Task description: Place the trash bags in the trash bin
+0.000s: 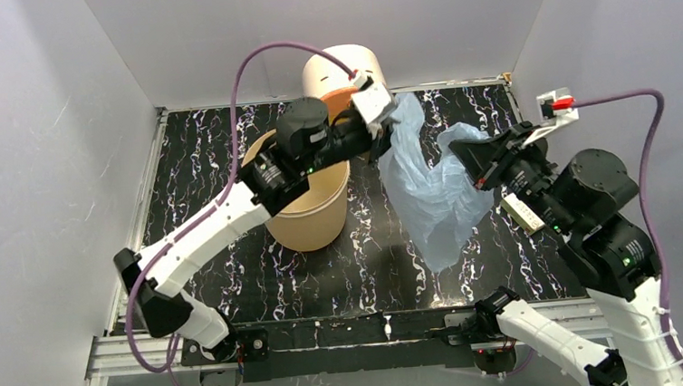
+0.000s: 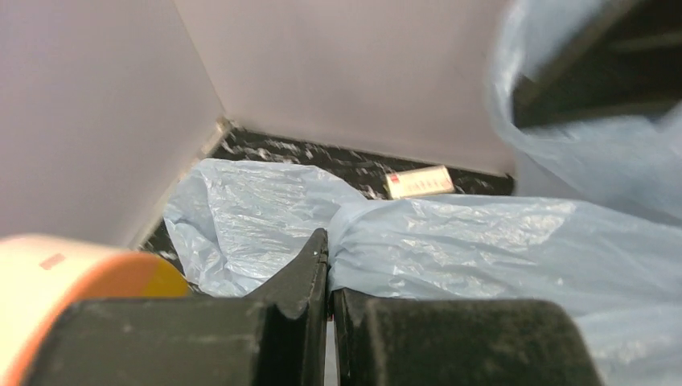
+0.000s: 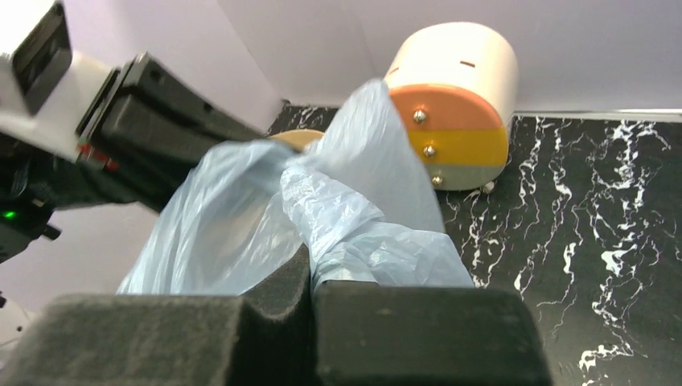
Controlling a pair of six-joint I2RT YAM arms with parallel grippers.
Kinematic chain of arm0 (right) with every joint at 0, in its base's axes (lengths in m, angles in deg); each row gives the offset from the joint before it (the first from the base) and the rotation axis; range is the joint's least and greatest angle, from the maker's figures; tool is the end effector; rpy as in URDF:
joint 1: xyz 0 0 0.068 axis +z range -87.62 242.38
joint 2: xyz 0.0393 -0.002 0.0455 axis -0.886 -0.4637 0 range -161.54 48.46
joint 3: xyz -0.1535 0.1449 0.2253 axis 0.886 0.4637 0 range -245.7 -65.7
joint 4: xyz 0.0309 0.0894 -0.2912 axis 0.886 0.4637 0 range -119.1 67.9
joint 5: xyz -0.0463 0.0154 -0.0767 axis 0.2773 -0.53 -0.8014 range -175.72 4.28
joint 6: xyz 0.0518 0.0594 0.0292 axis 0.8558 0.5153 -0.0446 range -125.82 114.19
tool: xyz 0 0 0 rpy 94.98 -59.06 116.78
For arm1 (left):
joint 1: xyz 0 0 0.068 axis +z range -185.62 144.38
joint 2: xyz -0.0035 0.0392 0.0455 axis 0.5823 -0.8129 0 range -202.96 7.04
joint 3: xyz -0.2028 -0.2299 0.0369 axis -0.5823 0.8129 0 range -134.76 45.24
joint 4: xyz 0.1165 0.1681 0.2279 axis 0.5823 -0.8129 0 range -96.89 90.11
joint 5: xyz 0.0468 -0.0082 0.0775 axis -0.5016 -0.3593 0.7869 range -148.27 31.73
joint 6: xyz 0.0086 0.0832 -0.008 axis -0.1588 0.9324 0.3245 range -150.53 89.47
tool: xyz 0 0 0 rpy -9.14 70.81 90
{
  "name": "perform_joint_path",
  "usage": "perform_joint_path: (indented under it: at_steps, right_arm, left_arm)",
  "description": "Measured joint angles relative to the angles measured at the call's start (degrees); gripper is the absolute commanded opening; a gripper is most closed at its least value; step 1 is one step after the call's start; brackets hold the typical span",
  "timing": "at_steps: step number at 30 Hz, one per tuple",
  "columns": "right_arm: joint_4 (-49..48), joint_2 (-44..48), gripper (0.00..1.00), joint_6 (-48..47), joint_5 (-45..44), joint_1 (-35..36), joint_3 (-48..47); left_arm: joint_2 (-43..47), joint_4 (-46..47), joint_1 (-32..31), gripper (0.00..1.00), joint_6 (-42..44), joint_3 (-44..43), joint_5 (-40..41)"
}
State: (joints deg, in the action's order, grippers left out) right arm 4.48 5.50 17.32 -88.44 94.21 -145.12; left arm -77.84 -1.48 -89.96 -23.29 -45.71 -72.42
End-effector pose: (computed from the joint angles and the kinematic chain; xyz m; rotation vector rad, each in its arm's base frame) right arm 0.1263 0.0744 0.5479 -0.0797 1.5635 0.7266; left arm 0.2316 -0.3537 0.5152 0.9660 1.2170 -0.8407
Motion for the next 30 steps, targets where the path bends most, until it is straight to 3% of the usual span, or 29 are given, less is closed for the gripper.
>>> perform_joint_path:
  at_steps: [8, 10, 15, 21, 30]
  right_arm:
    - [-2.0, 1.7, 0.00, 1.1, 0.2, 0.0, 2.0]
    - [-2.2, 1.6, 0.00, 2.1, 0.5, 0.0, 3.3]
    - [-2.6, 0.8, 0.00, 3.9, 1.6, 0.0, 6.3]
    - [-3.0, -2.2, 0.00, 5.5, 1.7, 0.0, 7.2]
    - [-3.4, -5.8, 0.00, 7.1, 1.9, 0.0, 7.2]
  left_arm:
    - [-10.3, -0.4, 2.6, 0.00, 7.9, -21.5, 0.9]
    - [-10.3, -0.7, 2.7, 0.00, 10.3, -22.9, 1.9]
    - [-6.2, -1.8, 2.6, 0.00, 14.6, -19.4, 6.0]
    - [5.0, -3.0, 2.6, 0.00, 16.4, -7.4, 11.6]
    - [12.2, -6.8, 2.6, 0.00, 16.9, -6.2, 14.6]
